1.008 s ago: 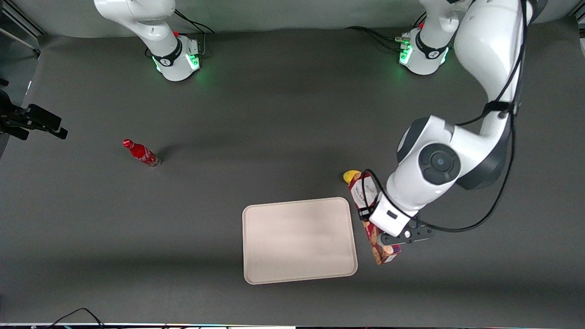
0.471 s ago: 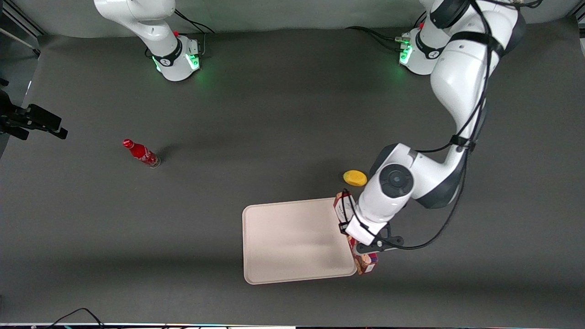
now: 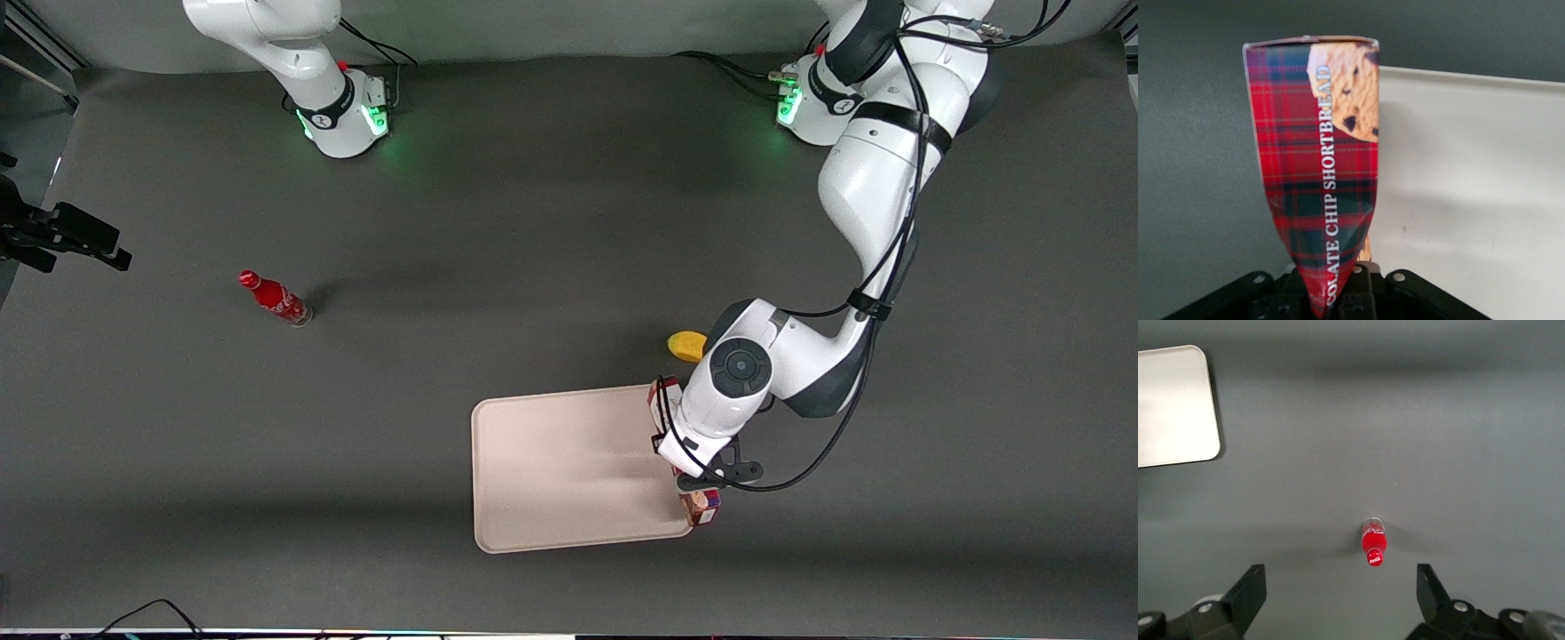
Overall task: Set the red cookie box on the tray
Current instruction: 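Lower the box onto the tray and open the left gripper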
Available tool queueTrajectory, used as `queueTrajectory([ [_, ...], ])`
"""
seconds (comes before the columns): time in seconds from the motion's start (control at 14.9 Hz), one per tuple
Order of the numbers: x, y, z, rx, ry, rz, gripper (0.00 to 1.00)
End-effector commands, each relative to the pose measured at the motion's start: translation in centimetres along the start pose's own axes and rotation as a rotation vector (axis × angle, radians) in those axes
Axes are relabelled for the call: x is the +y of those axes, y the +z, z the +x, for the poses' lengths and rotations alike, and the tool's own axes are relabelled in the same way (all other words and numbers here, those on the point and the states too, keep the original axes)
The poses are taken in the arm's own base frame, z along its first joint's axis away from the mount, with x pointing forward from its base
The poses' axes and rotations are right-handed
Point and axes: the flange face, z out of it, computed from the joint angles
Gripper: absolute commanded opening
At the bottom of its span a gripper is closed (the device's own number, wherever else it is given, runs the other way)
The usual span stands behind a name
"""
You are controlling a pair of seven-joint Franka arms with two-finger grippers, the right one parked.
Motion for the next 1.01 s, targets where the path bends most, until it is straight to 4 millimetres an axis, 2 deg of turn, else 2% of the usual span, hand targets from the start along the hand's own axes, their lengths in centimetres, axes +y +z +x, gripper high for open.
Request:
queueTrajectory([
  [0.0,0.4,0.7,-0.6,0.001,0.011,0.018,0.0],
  [0.13,1.4,1.1,-1.7,-0.016,0.025,0.012,0.0],
  [0.4,3.2,0.6,-3.0,-0.031,0.036,-0.016,0.0],
  [0.47,3.1,0.7,-3.1,-0.033,0.045,-0.014,0.2],
  [0.54,2.9,1.1,-3.1,-0.035,0.045,-0.009,0.88],
  [0.61,2.8,1.3,-3.2,-0.036,0.047,-0.005,1.0],
  [0.74,2.2,1.1,-2.5,-0.031,0.039,-0.006,1.0],
  [0.87,0.6,0.2,-1.1,-0.035,0.001,0.005,1.0],
  [0.94,-0.1,-1.5,-0.1,-0.021,-0.019,0.0,1.0],
])
